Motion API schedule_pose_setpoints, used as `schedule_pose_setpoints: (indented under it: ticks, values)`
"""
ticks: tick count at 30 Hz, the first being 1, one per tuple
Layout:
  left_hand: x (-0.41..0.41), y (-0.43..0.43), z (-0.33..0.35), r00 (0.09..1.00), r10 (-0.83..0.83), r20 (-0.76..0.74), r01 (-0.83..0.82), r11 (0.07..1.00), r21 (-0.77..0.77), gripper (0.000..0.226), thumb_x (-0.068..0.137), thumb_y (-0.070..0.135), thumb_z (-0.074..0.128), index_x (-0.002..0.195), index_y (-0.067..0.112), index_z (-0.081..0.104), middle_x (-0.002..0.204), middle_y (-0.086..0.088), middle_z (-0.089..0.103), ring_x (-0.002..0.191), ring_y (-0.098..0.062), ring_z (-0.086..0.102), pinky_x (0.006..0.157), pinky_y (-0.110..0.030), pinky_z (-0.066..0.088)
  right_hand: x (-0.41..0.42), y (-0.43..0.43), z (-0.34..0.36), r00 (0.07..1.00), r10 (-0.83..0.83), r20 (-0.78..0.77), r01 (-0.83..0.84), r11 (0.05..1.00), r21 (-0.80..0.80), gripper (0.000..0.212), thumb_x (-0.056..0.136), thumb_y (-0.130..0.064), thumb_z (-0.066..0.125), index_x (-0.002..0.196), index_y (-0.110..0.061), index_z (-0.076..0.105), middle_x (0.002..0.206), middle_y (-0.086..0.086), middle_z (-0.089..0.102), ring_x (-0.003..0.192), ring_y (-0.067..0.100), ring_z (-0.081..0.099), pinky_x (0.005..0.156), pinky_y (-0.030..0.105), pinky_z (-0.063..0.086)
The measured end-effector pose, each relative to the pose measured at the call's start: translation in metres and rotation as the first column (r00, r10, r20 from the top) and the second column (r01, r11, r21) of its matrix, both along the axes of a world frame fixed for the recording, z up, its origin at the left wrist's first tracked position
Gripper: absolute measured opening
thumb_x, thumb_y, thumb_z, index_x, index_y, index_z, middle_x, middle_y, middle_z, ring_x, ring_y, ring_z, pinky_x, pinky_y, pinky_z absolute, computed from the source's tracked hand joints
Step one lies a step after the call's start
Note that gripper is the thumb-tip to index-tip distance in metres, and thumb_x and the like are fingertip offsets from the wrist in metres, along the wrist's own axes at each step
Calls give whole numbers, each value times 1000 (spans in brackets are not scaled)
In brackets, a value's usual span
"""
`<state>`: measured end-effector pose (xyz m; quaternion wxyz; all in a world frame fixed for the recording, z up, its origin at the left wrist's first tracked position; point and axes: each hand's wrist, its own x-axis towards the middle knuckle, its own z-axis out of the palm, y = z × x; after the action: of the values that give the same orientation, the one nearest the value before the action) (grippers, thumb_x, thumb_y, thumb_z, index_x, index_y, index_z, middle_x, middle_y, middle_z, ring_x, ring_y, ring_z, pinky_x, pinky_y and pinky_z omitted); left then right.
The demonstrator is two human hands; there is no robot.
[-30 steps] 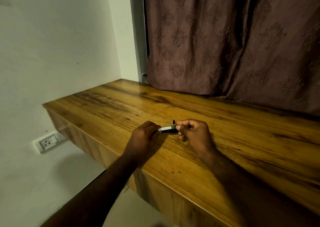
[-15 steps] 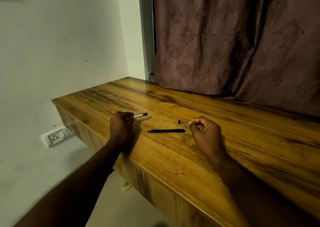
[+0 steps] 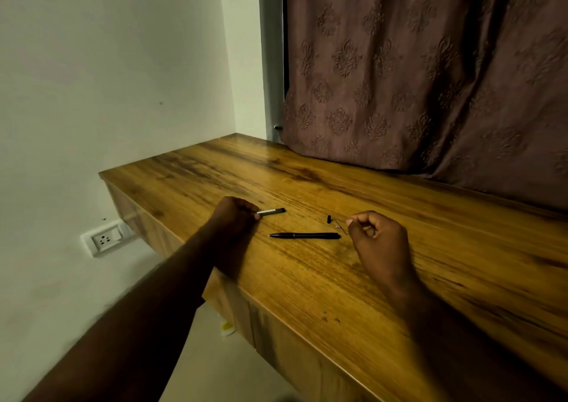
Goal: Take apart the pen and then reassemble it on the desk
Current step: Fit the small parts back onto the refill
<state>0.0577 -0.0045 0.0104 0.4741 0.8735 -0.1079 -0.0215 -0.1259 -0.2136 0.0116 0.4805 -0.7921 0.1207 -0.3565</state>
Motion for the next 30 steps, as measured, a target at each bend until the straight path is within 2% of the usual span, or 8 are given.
schedule_pose_setpoints:
  ticks: [3, 7, 10, 15, 17, 19, 22, 30]
  values:
    - [-4, 4, 1, 1000, -16, -27, 15, 997, -69, 37, 71, 9, 81, 104, 15, 65, 81, -5, 66, 71, -14, 61, 63, -26, 52, 3, -6, -2, 1000, -17, 7, 17, 995, 96, 10, 91, -17, 61, 87, -16, 70, 83, -6, 70, 71, 13, 62, 62, 26, 49]
    - [-19, 19, -5, 987, 147, 70, -114, 932, -343, 7, 87, 6, 64, 93, 7, 67, 80, -9, 69, 71, -18, 65, 63, -26, 54, 8, -20, -5, 996, -81, 33, 68, 952, 298, 26, 93, -27, 58, 77, -8, 66, 73, 16, 66, 58, 21, 50, 57, 32, 42]
    - [-32, 23, -9, 989, 117, 87, -92, 964, -250, 15, 90, 20, 61, 85, 9, 70, 80, -10, 71, 77, -24, 67, 75, -38, 54, 11, -24, -6, 996, -93, 20, 82, 946, 312, 29, 93, -29, 57, 72, -10, 63, 66, 7, 62, 54, 19, 48, 54, 29, 38]
    - [-58, 9, -9, 1000, 10, 7, -9, 996, -93, 27, 80, 35, 71, 96, 14, 65, 92, -8, 69, 86, -21, 66, 75, -35, 54, 18, -30, -5, 979, -156, -130, 158, 987, 5, 9, 88, -15, 63, 83, -9, 67, 77, 2, 66, 69, 15, 59, 58, 20, 41]
    - [-64, 4, -16, 985, -100, 138, 100, 995, 8, 63, 65, 55, 71, 114, 20, 55, 113, -8, 59, 104, -23, 58, 88, -42, 52, 21, -29, -8, 967, -138, -213, 131, 990, -47, 6, 86, -11, 64, 88, -10, 69, 83, 2, 68, 76, 15, 61, 63, 22, 44]
    - [-68, -5, -25, 907, -260, 332, 159, 940, 302, 81, 64, 68, 54, 130, 24, 44, 130, -4, 47, 121, -24, 43, 98, -46, 42, 22, -28, -10, 960, -121, -252, 99, 990, -98, 5, 84, -13, 66, 85, -10, 70, 83, 2, 69, 78, 15, 62, 67, 22, 43]
    - [-70, -20, -26, 798, -434, 418, 217, 854, 472, 77, 75, 64, 43, 138, 21, 40, 142, -3, 42, 130, -24, 37, 103, -48, 37, 22, -24, -9, 955, -101, -277, 53, 983, -177, 8, 83, -16, 67, 76, -12, 67, 78, 2, 67, 73, 15, 60, 58, 21, 39]
    - [-65, -43, -16, 713, -448, 539, 223, 874, 431, 38, 78, 43, 54, 106, 22, 68, 98, -1, 63, 96, -17, 55, 79, -29, 43, 26, -21, -6, 931, -161, -327, 121, 983, -138, 23, 80, -28, 71, 67, -9, 66, 63, 3, 64, 58, 15, 56, 50, 21, 36]
